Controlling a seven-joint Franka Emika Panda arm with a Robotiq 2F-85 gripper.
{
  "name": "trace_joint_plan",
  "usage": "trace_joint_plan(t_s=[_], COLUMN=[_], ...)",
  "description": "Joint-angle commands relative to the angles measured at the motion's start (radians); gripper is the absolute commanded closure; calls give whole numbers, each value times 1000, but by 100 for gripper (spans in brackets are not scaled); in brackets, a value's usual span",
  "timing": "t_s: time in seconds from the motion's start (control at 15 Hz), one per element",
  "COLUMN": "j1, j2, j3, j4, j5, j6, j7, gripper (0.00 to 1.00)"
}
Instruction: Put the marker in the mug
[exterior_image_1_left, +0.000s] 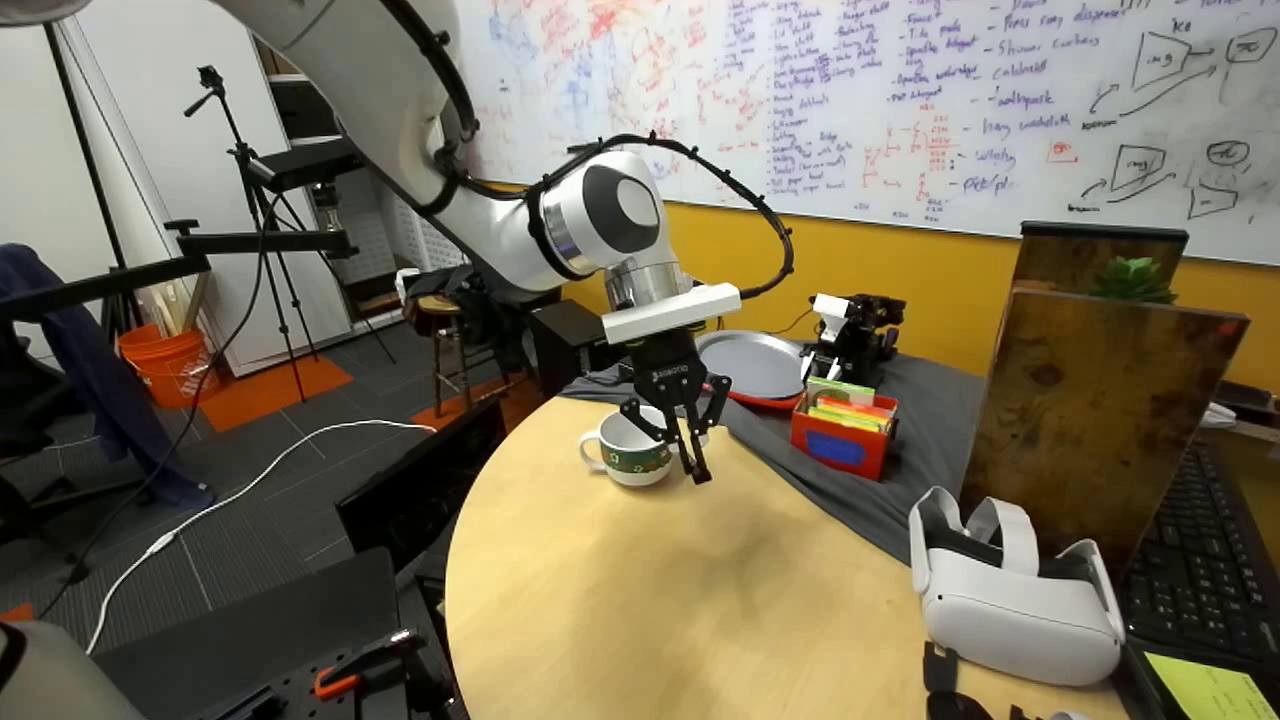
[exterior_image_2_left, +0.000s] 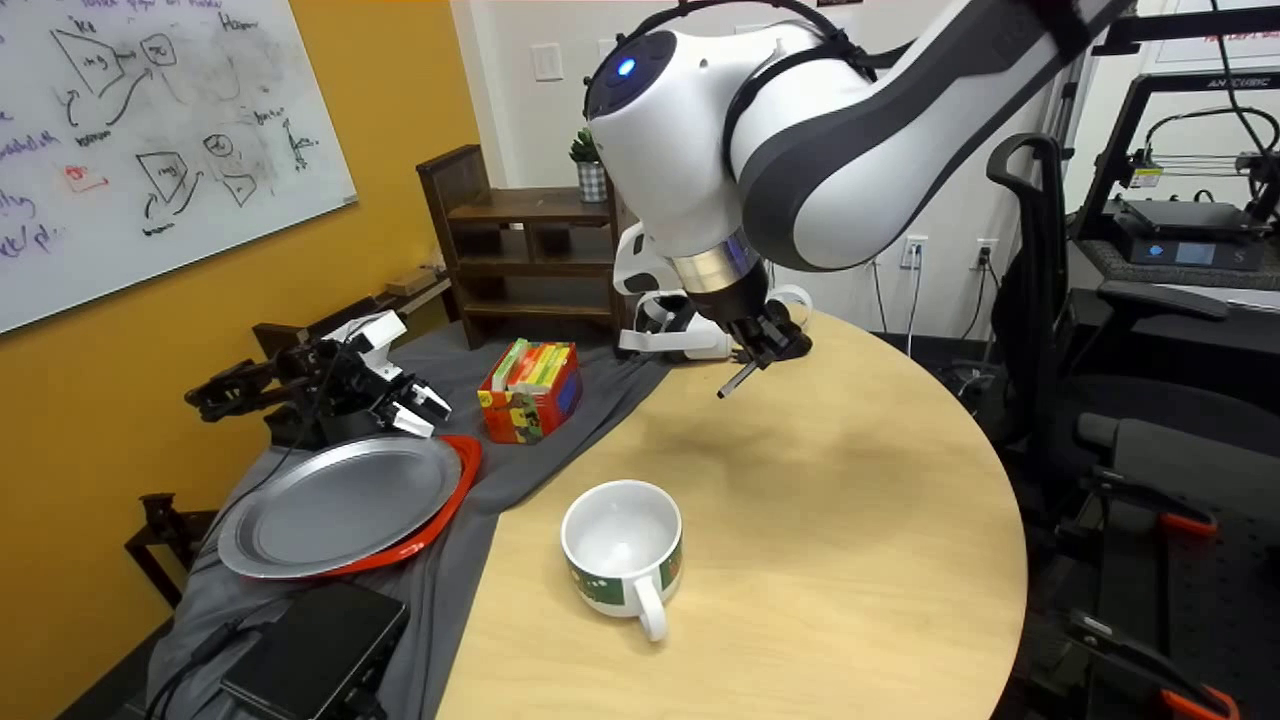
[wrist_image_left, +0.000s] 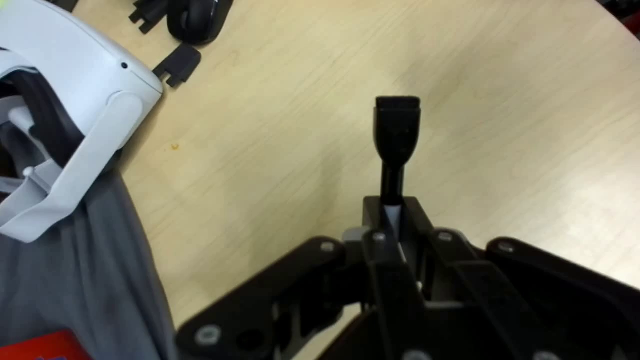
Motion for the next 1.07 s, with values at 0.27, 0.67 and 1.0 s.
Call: trace_joint_plan(t_s=[0.27, 0.67, 1.0], j1=[29, 67, 95], j2=[73, 138, 152], j3=[32, 45, 65], j4=[129, 191, 212], j5=[-63, -115, -145], j6=[-111, -152, -201], j7=[-157, -221, -265], gripper=[97, 97, 97])
